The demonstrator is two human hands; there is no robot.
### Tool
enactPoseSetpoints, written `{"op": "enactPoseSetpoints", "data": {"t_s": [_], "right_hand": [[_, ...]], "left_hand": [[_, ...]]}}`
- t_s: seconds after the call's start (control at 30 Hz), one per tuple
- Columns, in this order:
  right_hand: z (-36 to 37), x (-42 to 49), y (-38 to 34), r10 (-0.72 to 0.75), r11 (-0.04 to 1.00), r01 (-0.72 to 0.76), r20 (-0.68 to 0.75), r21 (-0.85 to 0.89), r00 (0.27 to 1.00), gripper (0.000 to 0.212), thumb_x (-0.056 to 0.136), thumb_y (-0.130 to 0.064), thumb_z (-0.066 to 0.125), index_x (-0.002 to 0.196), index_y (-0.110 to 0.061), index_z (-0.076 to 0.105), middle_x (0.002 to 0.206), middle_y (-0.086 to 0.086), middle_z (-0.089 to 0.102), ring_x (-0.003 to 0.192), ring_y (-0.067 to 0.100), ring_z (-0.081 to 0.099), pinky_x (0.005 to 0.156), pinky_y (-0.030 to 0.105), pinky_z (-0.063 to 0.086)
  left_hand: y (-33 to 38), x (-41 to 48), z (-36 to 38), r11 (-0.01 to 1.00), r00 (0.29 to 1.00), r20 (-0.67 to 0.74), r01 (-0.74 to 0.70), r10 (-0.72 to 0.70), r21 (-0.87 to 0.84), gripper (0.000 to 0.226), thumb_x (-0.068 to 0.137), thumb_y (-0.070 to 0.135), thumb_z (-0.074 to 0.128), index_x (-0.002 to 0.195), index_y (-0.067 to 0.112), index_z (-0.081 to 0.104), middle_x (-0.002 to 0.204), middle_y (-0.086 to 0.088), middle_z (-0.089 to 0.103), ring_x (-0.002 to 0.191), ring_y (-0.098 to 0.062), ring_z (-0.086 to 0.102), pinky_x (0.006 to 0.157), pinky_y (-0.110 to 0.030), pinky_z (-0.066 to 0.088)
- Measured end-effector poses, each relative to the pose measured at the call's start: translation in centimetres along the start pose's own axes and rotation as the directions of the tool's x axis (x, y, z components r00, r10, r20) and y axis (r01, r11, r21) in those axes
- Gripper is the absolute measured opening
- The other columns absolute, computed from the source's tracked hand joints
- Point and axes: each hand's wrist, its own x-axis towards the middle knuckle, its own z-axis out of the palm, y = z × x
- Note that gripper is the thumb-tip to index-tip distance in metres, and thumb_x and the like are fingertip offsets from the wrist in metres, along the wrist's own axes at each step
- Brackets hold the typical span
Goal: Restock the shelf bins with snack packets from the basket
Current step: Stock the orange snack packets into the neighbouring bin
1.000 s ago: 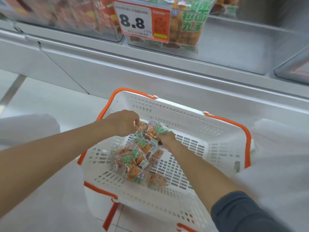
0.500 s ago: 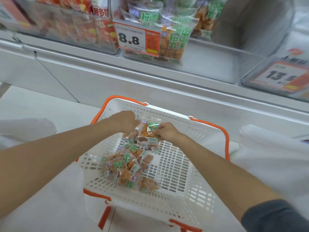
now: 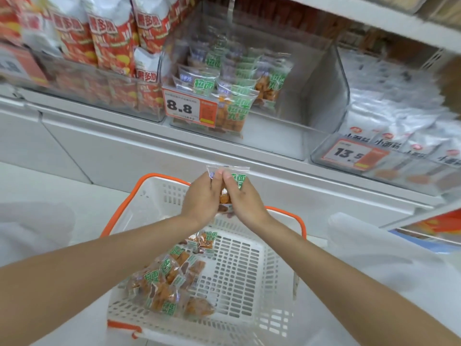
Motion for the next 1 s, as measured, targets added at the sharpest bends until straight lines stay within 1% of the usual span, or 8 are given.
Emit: {"op": "enactPoseSetpoints", "data": {"t_s": [0.13,0.33,0.5,0.6,0.7,0.77,0.9,1.0], "right_hand": [[0.2,0.6,-1.6,-0.141,0.989,0.145,-0.117,0.030,0.983,0.049,0.093,-0.058,0.048,0.099,-0.010,0.054,0.066,0.011,0.064,0.044,0.024,0.061,0.044,0.039,0.055],[0.8,1.1,-2.3,-0.200,0.974,0.218,-0.219,0.059,0.955,0.066,0.088,-0.072,0.036,0.087,-0.007,0.044,0.066,0.021,0.055,0.050,0.037,0.061,0.049,0.054,0.053],[-1.1,0.7,-3.3,-0.291,0.955,0.295,-0.228,-0.015,0.929,0.054,0.099,-0.054,0.032,0.082,-0.005,0.047,0.068,0.009,0.047,0.059,0.017,0.051,0.057,0.036,0.044],[-3.5,0.7,-4.1,-0.310,0.951,0.305,-0.174,-0.053,0.935,0.055,0.096,-0.058,0.040,0.087,-0.005,0.052,0.076,0.011,0.054,0.069,0.017,0.048,0.070,0.041,0.043],[-6.2,0.4,-5.3,-0.313,0.948,0.318,-0.110,0.030,0.943,0.047,0.089,-0.049,0.063,0.106,-0.005,0.055,0.093,0.021,0.065,0.078,0.027,0.059,0.079,0.049,0.050],[-8.2,0.5,-6.5,-0.368,0.923,0.379,-0.137,0.063,0.920,0.020,0.091,-0.025,0.068,0.107,-0.018,0.058,0.090,-0.001,0.072,0.083,0.016,0.067,0.081,0.039,0.054],[-12.0,2.0,-9.5,-0.449,0.866,0.487,-0.252,0.116,0.857,0.027,0.092,-0.011,0.065,0.116,-0.016,0.055,0.100,-0.008,0.070,0.094,0.008,0.068,0.083,0.031,0.055],[-14.1,4.3,-11.4,-0.451,0.875,0.482,-0.290,0.044,0.844,0.030,0.092,-0.013,0.064,0.120,-0.016,0.054,0.108,-0.008,0.067,0.097,0.004,0.066,0.088,0.023,0.052]], "left_hand": [[0.4,0.5,-1.0,0.999,0.990,-0.139,0.010,-0.015,-0.033,0.048,0.101,0.050,0.022,0.062,0.028,0.040,0.053,0.009,0.041,0.052,-0.013,0.047,0.052,-0.028,0.032],[1.0,1.5,-2.0,0.997,0.972,-0.231,-0.052,0.039,-0.049,0.053,0.098,0.052,0.018,0.061,0.020,0.040,0.051,0.005,0.040,0.048,-0.011,0.043,0.051,-0.032,0.034],[2.2,2.8,-2.8,0.989,0.975,-0.167,-0.137,0.144,0.055,0.053,0.099,0.051,0.021,0.061,0.020,0.039,0.050,0.003,0.039,0.049,-0.013,0.045,0.052,-0.034,0.036],[3.6,4.0,-3.5,0.988,0.984,-0.087,-0.152,0.152,0.013,0.065,0.097,0.063,0.020,0.074,0.013,0.054,0.061,-0.006,0.054,0.061,-0.025,0.061,0.059,-0.043,0.050],[7.1,5.3,-4.2,0.956,0.959,-0.085,-0.258,0.271,0.136,0.052,0.101,0.051,0.022,0.066,0.021,0.045,0.058,0.002,0.048,0.062,-0.023,0.052,0.058,-0.038,0.036],[10.1,6.6,-4.4,0.942,0.944,-0.072,-0.310,0.321,0.127,0.046,0.102,0.047,0.027,0.064,0.024,0.040,0.057,0.007,0.045,0.061,-0.018,0.049,0.059,-0.036,0.033],[14.8,11.1,-4.1,0.927,0.929,-0.085,-0.366,0.359,-0.086,0.044,0.104,0.035,0.038,0.066,0.018,0.050,0.057,0.008,0.043,0.052,-0.001,0.041,0.054,-0.023,0.031],[16.9,15.0,-3.9,0.912,0.911,-0.082,-0.408,0.403,-0.041,0.043,0.101,0.035,0.044,0.076,0.005,0.064,0.065,0.001,0.059,0.060,-0.008,0.053,0.061,-0.028,0.038]]}}
